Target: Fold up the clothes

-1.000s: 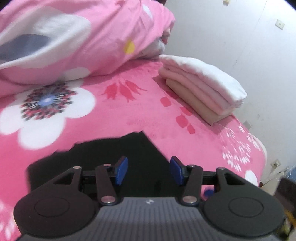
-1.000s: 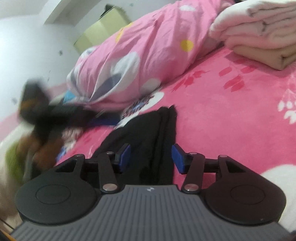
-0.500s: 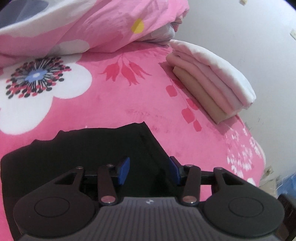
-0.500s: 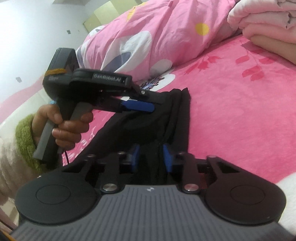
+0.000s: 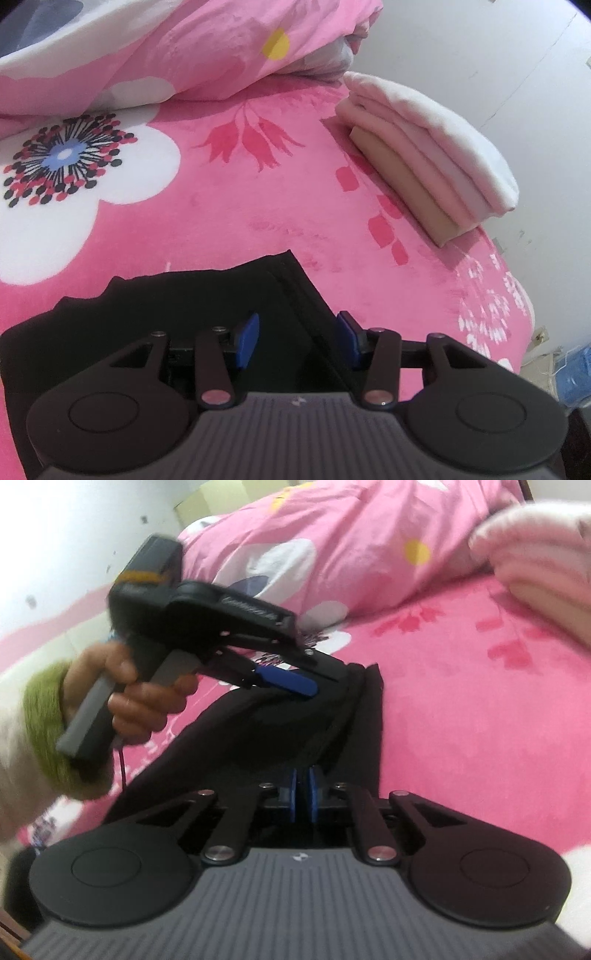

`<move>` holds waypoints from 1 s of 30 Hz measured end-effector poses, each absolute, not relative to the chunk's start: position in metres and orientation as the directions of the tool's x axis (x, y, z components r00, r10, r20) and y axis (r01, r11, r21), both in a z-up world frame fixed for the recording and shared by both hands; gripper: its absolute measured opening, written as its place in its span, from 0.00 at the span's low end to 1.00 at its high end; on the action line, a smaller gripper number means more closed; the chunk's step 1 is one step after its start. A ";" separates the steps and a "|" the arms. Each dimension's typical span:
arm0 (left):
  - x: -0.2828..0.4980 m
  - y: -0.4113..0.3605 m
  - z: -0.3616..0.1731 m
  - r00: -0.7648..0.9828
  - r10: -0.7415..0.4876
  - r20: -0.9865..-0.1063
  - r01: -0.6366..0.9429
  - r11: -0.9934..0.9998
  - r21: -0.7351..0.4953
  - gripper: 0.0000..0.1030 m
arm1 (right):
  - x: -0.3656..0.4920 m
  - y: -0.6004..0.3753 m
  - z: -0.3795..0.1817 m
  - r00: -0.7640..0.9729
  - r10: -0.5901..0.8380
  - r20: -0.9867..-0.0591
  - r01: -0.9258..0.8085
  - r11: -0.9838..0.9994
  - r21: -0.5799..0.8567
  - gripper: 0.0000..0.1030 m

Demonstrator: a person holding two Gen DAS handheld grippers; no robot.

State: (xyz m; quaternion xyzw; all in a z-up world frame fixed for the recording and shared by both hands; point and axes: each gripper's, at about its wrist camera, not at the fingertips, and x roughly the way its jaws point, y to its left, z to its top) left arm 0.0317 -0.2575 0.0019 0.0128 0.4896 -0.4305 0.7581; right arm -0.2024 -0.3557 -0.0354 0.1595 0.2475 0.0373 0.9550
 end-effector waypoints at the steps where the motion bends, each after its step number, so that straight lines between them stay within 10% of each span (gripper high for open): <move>1: 0.031 -0.261 0.003 0.153 -0.629 -0.763 0.674 0.631 -0.385 0.48 | -0.203 -0.352 -0.034 0.877 0.137 -0.461 0.008 0.954 0.298 0.05; 14: -0.008 -0.316 0.005 0.312 -0.382 -0.870 0.791 0.612 0.015 0.46 | -0.207 -0.307 -0.022 0.872 -0.020 -0.489 0.011 1.000 -0.022 0.05; 18: -0.016 -0.320 0.003 0.374 -0.356 -0.857 0.783 0.615 0.087 0.24 | -0.209 -0.299 -0.019 0.874 -0.046 -0.484 0.011 0.997 -0.073 0.05; 20: -0.014 -0.316 0.003 0.382 -0.365 -0.849 0.769 0.635 0.073 0.10 | -0.210 -0.299 -0.018 0.876 -0.046 -0.481 0.016 0.998 -0.066 0.05; 30: 0.000 -0.278 0.009 0.354 -0.501 -0.789 0.690 0.710 -0.141 0.05 | -0.227 -0.339 -0.022 0.871 -0.002 -0.490 0.124 0.969 0.215 0.25</move>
